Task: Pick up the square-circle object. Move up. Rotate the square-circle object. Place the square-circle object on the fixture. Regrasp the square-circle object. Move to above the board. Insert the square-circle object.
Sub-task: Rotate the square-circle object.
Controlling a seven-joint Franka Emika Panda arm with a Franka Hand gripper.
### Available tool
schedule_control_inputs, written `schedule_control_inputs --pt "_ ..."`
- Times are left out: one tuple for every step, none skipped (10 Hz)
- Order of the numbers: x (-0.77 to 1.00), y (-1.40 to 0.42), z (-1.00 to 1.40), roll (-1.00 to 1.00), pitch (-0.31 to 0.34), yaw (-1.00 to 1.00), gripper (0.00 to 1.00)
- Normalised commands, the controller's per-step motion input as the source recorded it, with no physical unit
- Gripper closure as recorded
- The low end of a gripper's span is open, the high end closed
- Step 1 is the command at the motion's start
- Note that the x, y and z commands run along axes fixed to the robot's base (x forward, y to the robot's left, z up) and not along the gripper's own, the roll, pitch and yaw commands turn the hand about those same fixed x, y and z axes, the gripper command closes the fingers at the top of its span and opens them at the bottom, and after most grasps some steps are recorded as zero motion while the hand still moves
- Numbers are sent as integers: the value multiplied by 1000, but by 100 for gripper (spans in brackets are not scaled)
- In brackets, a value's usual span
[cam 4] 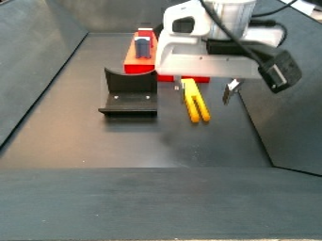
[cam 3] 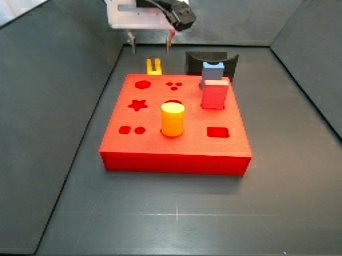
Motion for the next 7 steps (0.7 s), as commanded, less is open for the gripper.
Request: schedule_control_inputs --pt "46 9 -780 -104 -67 -1 0" --pt "41 10 -649 -123 -76 2 0" --pt "37 14 -559 -135 -84 5 0" --pt "33 17 -454 -147 -95 8 0" --pt "33 15 -376 -157 -103 10 0" --pt "30 16 -284 -168 -114 13 0" --pt "30 16 -241 -174 -116 13 0"
